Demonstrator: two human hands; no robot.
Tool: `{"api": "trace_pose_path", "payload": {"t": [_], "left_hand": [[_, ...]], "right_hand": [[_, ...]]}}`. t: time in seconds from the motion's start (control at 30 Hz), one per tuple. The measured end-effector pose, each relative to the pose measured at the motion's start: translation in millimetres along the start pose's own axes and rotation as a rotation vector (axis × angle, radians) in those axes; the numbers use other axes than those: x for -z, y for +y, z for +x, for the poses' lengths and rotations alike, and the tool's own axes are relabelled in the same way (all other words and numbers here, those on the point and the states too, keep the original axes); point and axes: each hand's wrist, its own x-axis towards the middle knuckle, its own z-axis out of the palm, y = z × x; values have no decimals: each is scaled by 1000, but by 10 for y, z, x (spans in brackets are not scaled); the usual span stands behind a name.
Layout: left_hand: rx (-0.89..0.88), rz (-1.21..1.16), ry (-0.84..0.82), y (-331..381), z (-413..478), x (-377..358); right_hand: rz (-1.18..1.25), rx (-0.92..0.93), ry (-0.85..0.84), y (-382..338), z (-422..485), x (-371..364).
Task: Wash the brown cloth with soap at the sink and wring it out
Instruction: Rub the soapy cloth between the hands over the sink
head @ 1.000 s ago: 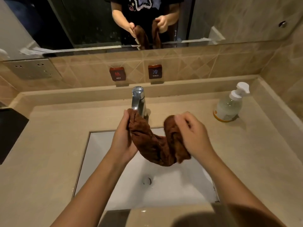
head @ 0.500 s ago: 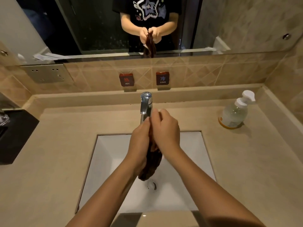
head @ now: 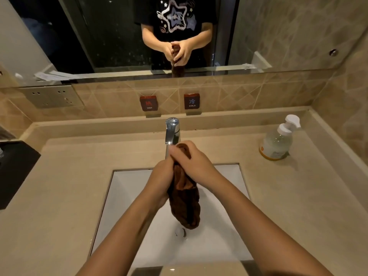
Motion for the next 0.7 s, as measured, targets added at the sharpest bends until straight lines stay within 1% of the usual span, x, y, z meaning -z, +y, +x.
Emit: {"api": "trace_pose_path", "payload": {"t": [0.03,0.07,0.13,0.17,0.23,0.3,0.4,0.53,0.63,0.7], "left_hand": [[24,-23,-7,11,0,40],[47,-23,-31,4,3,74],[66,26,-102,-7,-15,106],[61,28,-112,-3,-29,126],[38,-36,-85,7,-32,210],[20,-123,-72,17,-24,296],[-15,-146,-89,-26,2,382],[-67,-135,-114,-39,12,323],[-150,-124,-141,-33,25,247],[-188,-124,-139,-23,29,221]], "right_hand": [[16,7,-24,47,-33,-4],[40,22,-6,96,-45,16],[102,46,112,169,-43,90],[138,42,182,192,-42,130],[250,17,288,222,-44,215],[326,2,329,223,-65,299],[308,15,334,181,-111,353],[251,96,335,84,-165,261],[174,137,311,10,-153,150],[146,133,363,3,-120,122]]}}
